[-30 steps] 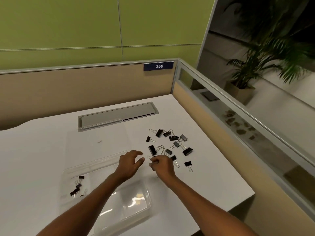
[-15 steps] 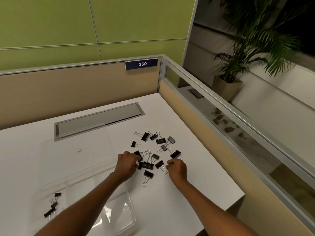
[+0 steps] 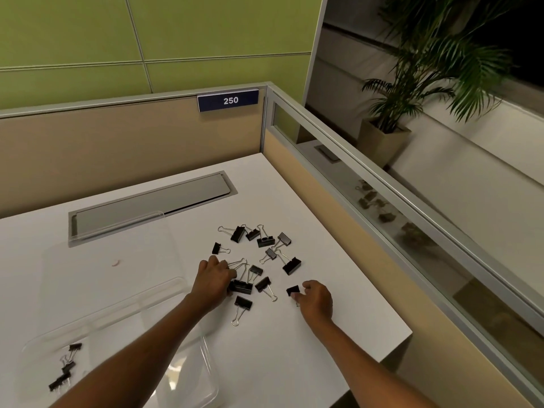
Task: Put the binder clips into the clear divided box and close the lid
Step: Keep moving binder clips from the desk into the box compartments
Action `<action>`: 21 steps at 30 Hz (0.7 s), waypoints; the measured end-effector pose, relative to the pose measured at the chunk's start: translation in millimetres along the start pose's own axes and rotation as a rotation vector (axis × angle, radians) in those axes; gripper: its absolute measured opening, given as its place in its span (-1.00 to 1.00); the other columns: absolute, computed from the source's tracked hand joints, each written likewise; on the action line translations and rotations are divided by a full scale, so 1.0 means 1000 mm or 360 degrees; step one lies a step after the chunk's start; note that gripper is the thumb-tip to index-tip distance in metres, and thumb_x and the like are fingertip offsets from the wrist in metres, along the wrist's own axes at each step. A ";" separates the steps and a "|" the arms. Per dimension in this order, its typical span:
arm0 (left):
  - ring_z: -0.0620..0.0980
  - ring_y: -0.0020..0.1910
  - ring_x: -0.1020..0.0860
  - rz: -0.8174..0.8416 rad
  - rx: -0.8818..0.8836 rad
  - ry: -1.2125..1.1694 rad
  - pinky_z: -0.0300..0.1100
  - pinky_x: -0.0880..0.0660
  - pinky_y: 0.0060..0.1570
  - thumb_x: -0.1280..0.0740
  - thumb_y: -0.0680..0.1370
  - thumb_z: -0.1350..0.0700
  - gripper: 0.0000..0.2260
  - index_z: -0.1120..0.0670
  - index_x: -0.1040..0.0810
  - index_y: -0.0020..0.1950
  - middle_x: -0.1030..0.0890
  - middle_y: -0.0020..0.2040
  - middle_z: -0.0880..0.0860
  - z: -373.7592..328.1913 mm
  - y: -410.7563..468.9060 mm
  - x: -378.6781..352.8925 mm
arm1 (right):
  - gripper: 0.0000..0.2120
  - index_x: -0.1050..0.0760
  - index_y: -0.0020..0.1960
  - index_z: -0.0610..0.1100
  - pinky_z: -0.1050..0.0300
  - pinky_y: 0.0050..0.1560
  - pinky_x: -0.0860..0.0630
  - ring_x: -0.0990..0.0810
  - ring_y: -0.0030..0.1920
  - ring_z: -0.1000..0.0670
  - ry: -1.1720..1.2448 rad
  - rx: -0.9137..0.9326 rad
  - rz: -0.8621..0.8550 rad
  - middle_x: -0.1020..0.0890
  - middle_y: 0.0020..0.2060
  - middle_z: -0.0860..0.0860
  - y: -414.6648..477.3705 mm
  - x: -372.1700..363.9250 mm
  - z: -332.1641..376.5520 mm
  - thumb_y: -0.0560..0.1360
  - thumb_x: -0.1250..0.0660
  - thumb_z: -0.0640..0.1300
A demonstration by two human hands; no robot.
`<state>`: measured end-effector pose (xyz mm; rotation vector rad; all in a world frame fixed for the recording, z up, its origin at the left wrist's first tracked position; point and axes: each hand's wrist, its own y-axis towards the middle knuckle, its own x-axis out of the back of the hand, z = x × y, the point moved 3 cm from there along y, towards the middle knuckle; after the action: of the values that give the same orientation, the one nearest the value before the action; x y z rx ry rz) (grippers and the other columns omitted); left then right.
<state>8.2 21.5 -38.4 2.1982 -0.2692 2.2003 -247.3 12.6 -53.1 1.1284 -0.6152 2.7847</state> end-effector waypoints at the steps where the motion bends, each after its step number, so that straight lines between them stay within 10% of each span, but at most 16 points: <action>1: 0.10 -0.30 -0.45 0.0004 -0.0011 0.0033 -0.13 -0.23 -0.29 -0.59 0.02 0.10 -0.67 -0.02 -0.59 -0.30 -0.53 -0.35 -0.02 -0.001 0.001 0.000 | -0.56 -0.53 0.23 -0.20 0.07 0.08 -0.55 -0.60 0.15 -0.11 -0.0028 0.0006 0.0005 -0.61 0.17 -0.14 0.000 -0.001 -0.001 0.40 -0.51 -0.12; 21: 0.05 -0.33 -0.45 -0.0030 -0.0111 0.0215 -0.15 -0.35 -0.37 -0.56 -0.01 0.16 -0.65 0.07 -0.45 -0.39 -0.48 -0.41 0.01 -0.011 0.008 0.000 | -0.64 -0.51 0.08 -0.17 0.07 -0.11 -0.55 -0.58 0.07 -0.08 -0.0518 0.0114 -0.0071 -0.60 0.05 -0.08 0.000 -0.011 0.020 0.41 -0.48 0.00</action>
<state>-3.7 15.3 -39.4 1.9987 -0.3145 2.2793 -226.2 5.1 -47.4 1.6068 -0.5086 2.6245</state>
